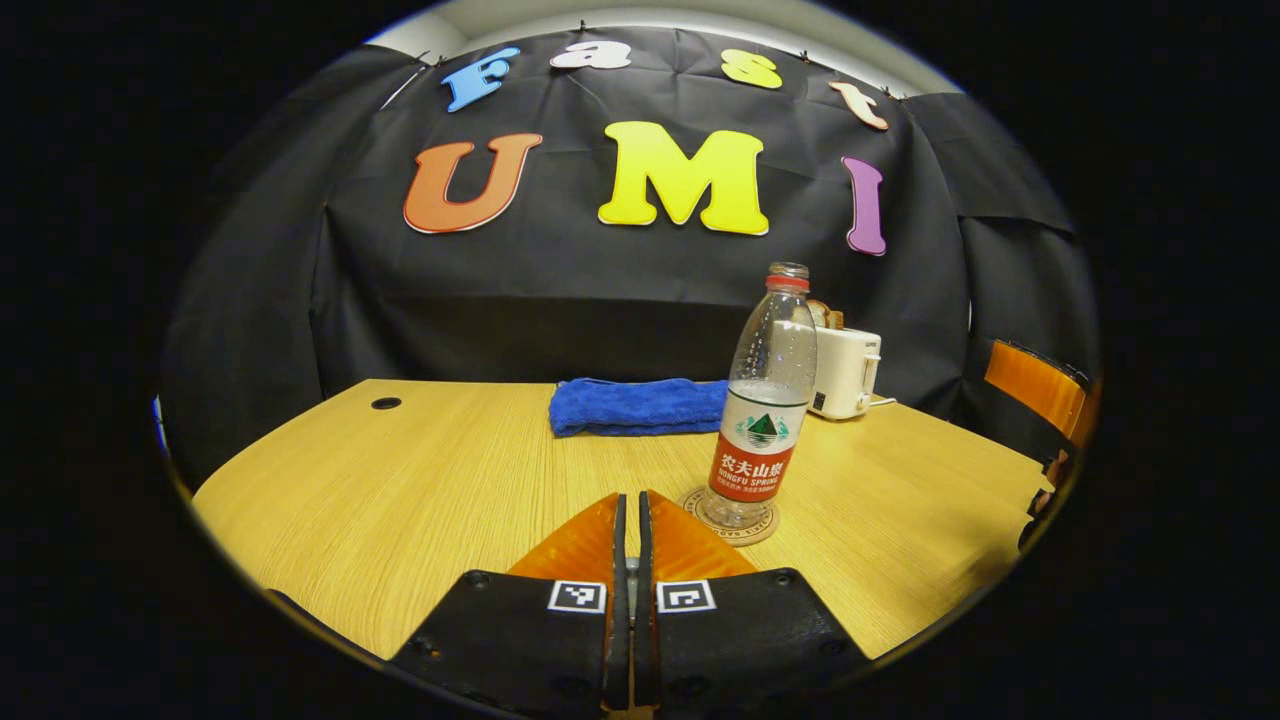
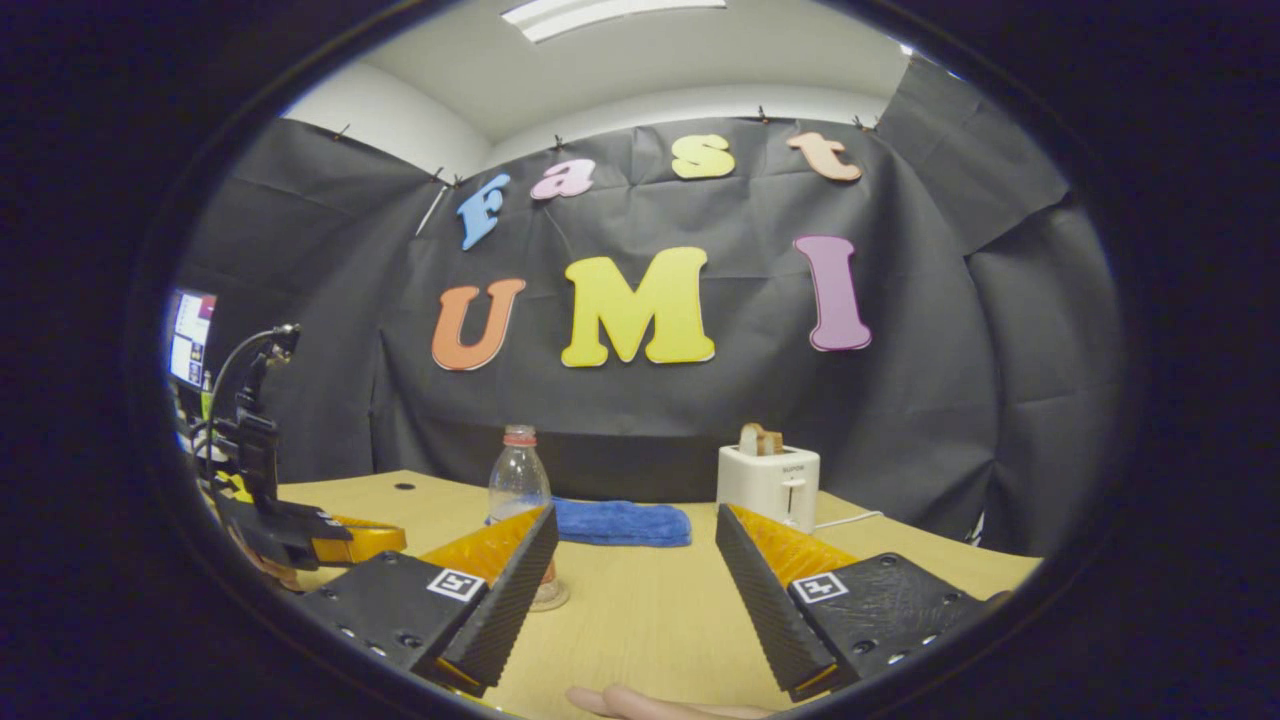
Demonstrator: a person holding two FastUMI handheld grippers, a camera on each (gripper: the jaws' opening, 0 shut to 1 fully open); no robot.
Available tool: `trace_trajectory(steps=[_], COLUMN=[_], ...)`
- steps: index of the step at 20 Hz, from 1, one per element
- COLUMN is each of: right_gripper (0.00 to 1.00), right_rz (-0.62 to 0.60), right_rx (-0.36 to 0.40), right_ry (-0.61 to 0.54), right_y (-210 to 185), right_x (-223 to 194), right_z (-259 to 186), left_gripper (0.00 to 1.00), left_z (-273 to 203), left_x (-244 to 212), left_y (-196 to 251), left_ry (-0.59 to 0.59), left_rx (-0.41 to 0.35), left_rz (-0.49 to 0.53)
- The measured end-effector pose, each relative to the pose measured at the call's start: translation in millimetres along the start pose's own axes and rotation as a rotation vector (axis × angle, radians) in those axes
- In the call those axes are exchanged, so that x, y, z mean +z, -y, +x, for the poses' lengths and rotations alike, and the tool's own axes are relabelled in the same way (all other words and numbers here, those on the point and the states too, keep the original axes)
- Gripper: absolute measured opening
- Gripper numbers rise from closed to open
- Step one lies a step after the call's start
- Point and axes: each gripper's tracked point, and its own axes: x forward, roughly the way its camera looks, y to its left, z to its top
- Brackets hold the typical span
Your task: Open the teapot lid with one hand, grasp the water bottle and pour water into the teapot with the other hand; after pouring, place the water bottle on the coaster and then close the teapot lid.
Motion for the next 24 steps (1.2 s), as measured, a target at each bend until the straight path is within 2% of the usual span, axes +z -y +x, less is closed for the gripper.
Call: trace_trajectory(steps=[3,5,7,8,9,12,15,16,18,20,21,22,24], right_gripper=[0.95,0.95,0.95,0.95,0.95,0.95,0.95,0.95,0.95,0.95,0.95,0.95,0.97], right_rz=[0.0,0.005,0.003,0.0,0.0,-0.001,-0.008,-0.014,-0.029,-0.046,-0.054,-0.065,-0.083], right_rx=[0.0,0.004,0.007,0.007,0.005,0.004,-0.02,-0.027,-0.05,-0.07,-0.06,-0.048,-0.074], right_ry=[0.009,0.01,0.008,0.007,0.007,0.004,0.002,-0.006,-0.025,-0.057,-0.066,-0.067,-0.057], right_y=[2,1,0,0,0,0,6,8,15,19,17,13,17], right_x=[4,5,5,5,6,9,21,24,33,40,46,54,70], right_z=[0,-1,-2,-2,-2,-4,-9,-12,-18,-27,-34,-40,-53], left_gripper=[0.05,0.06,0.11,0.23,0.28,0.49,0.53,0.73,0.88,0.93,1.0,0.95,0.95], left_z=[-5,-6,-6,-6,-7,-15,-41,-52,-71,-90,-100,-111,-129], left_x=[-8,-5,-4,-4,-6,2,41,55,76,90,94,99,112], left_y=[0,1,5,8,9,16,32,34,36,35,36,38,35], left_ry=[0.0,0.044,0.039,0.031,0.023,-0.003,0.065,0.094,0.123,0.125,0.117,0.115,0.131], left_rx=[0.032,0.059,0.054,0.048,0.051,0.068,0.044,0.056,0.086,0.12,0.129,0.128,0.147], left_rz=[0.003,0.023,0.032,0.035,0.04,0.049,0.078,0.096,0.118,0.118,0.111,0.104,0.085])
